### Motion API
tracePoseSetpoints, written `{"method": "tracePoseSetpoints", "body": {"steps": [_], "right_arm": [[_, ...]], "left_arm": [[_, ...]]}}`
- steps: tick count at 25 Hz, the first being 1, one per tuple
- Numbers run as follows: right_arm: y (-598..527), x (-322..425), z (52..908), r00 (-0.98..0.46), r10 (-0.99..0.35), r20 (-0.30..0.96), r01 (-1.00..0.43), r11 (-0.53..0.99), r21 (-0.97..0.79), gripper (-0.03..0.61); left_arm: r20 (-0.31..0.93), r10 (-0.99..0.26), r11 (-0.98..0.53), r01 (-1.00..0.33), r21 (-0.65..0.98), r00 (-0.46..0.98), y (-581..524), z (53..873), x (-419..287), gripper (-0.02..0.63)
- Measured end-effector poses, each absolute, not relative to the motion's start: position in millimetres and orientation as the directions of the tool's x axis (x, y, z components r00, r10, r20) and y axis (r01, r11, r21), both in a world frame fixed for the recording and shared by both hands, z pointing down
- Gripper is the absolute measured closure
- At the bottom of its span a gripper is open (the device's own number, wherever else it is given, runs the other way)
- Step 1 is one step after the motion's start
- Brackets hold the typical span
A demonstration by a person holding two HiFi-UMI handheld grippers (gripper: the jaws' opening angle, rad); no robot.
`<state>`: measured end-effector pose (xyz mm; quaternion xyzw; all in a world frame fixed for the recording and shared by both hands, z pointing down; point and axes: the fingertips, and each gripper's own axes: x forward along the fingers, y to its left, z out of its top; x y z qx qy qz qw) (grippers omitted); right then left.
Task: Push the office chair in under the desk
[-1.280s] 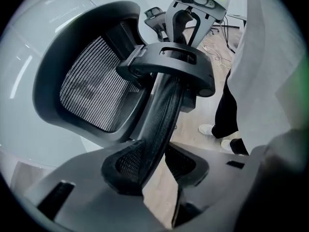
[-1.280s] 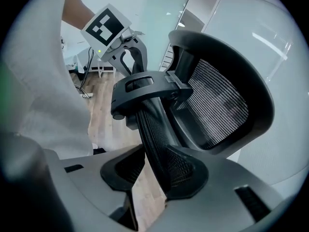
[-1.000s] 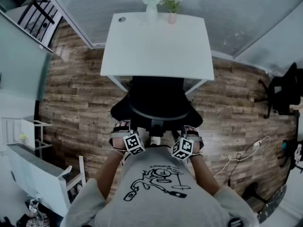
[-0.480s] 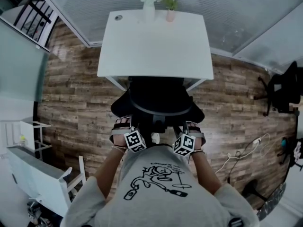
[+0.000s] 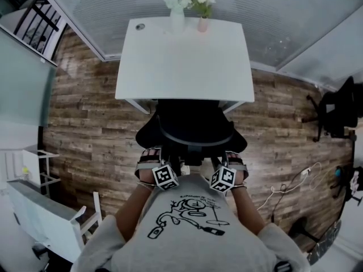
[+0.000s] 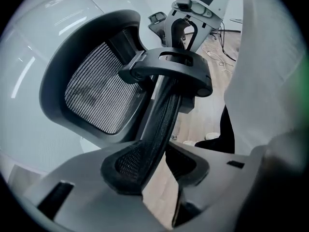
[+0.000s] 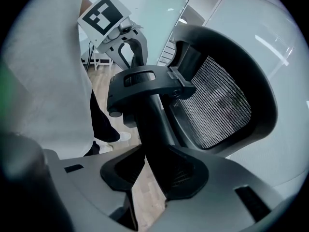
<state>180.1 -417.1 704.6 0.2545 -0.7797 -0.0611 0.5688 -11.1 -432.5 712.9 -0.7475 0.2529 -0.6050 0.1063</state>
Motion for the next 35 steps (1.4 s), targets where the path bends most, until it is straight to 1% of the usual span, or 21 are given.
{"method": "tracePoseSetpoints", "body": {"steps": [7, 11, 13, 17, 21, 22, 24, 25, 28, 30, 33, 35], "right_arm": [[-417.8, 183.6, 705.4, -0.204, -0.472, 0.858, -0.329, 0.858, 0.394, 0.424], [-416.9, 183.5, 705.8, -0.201, -0.456, 0.867, -0.335, 0.864, 0.376, 0.413], [-417.0, 184.6, 704.8, -0.195, -0.447, 0.873, -0.343, 0.865, 0.366, 0.406], [-412.8, 186.3, 696.6, -0.21, -0.441, 0.873, -0.408, 0.851, 0.332, 0.4], [-409.5, 181.0, 673.4, -0.278, -0.449, 0.849, -0.5, 0.823, 0.272, 0.407], [-410.5, 179.4, 665.5, -0.299, -0.458, 0.837, -0.524, 0.812, 0.257, 0.421], [-414.6, 176.0, 648.8, -0.339, -0.481, 0.809, -0.57, 0.789, 0.23, 0.43], [-417.0, 174.4, 640.1, -0.358, -0.494, 0.792, -0.593, 0.776, 0.216, 0.438], [-423.2, 167.6, 612.9, -0.433, -0.532, 0.728, -0.679, 0.724, 0.125, 0.462], [-428.6, 159.3, 590.0, -0.498, -0.554, 0.666, -0.723, 0.69, 0.033, 0.481], [-436.7, 144.7, 554.8, -0.584, -0.589, 0.558, -0.755, 0.647, -0.108, 0.503], [-438.3, 135.3, 534.0, -0.631, -0.602, 0.49, -0.752, 0.63, -0.194, 0.511]], "left_arm": [[0.851, -0.503, -0.853, -0.243, -0.462, 0.148, -430.4, 713.7, -7.9, 0.472], [0.847, -0.505, -0.857, -0.214, -0.468, 0.169, -429.3, 712.3, -7.3, 0.468], [0.845, -0.505, -0.856, -0.221, -0.467, 0.173, -428.7, 711.0, -7.0, 0.463], [0.861, -0.472, -0.862, -0.3, -0.408, 0.187, -423.6, 705.6, -6.8, 0.454], [0.866, -0.444, -0.855, -0.397, -0.332, 0.232, -415.9, 691.0, -7.3, 0.456], [0.862, -0.441, -0.85, -0.425, -0.311, 0.251, -414.1, 684.6, -6.5, 0.46], [0.846, -0.442, -0.832, -0.489, -0.263, 0.297, -412.3, 669.8, -3.6, 0.497], [0.835, -0.443, -0.818, -0.527, -0.229, 0.326, -412.0, 662.1, -1.2, 0.504], [0.77, -0.452, -0.754, -0.655, -0.059, 0.45, -416.5, 632.0, 10.7, 0.533], [0.672, -0.491, -0.702, -0.709, 0.072, 0.554, -425.7, 599.5, 21.3, 0.553], [0.5, -0.573, -0.672, -0.721, 0.167, 0.65, -438.1, 553.3, 34.1, 0.589], [0.437, -0.598, -0.675, -0.716, 0.178, 0.672, -439.6, 533.7, 40.8, 0.598]]}}
